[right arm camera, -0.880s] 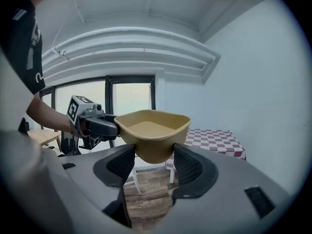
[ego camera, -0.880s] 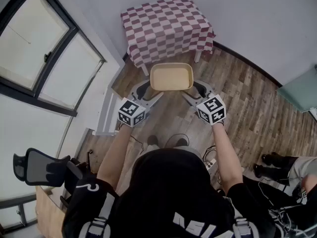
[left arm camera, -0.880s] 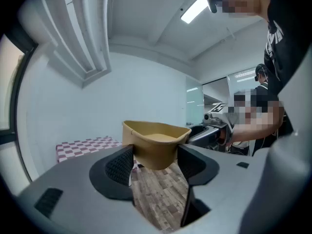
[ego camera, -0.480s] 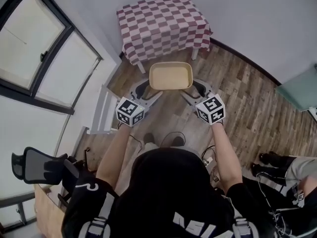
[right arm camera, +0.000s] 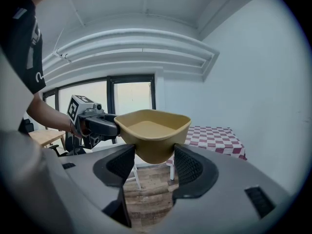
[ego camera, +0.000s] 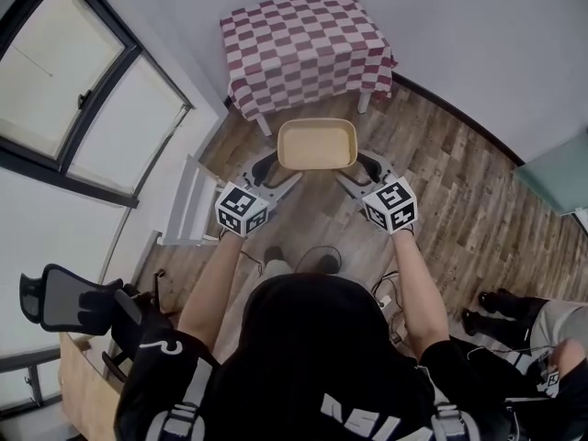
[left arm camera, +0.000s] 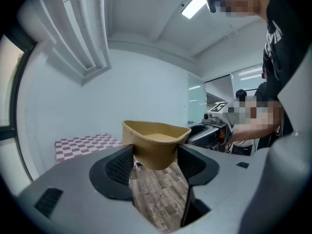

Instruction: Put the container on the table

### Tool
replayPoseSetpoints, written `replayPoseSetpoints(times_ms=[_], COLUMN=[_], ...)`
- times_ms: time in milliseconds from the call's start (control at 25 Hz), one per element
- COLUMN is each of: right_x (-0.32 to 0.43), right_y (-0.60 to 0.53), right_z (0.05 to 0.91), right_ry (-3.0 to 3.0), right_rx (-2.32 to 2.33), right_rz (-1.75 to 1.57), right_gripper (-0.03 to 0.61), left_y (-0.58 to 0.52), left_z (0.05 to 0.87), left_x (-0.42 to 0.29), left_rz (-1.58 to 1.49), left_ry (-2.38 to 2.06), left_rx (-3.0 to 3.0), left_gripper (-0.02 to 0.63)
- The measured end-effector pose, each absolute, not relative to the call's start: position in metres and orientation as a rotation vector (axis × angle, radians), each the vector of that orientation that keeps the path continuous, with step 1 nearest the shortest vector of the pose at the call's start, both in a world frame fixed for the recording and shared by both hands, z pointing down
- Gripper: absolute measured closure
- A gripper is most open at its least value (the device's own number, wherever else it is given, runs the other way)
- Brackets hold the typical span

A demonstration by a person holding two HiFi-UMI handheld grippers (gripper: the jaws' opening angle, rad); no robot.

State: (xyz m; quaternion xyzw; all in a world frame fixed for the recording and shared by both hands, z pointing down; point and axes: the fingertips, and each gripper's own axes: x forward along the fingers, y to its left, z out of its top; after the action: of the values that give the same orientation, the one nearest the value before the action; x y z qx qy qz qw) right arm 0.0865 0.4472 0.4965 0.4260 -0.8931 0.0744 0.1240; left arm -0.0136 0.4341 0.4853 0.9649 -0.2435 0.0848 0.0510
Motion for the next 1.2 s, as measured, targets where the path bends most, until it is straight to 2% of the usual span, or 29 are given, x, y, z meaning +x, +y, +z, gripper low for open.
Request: replayPoseSetpoints(times_ms=[520, 1200], right_x=[0.062, -0.015], right_y=[0.412, 0.267], right_z=[0.504, 0.512], right_ry=[-2.591, -2.498], right_rx=[1.248, 1.333], right_rz=[0.244, 0.284], right_gripper=[0.311, 0.31], left_y=[0.398, 0.244], left_z=[0.492, 0.504], left_x=[-0.038, -0.114], left_rz=[0.243, 0.211], left_ry=[-0.729, -0.591], left_rx=[2.934, 2.924], left_gripper=[0.328, 0.328])
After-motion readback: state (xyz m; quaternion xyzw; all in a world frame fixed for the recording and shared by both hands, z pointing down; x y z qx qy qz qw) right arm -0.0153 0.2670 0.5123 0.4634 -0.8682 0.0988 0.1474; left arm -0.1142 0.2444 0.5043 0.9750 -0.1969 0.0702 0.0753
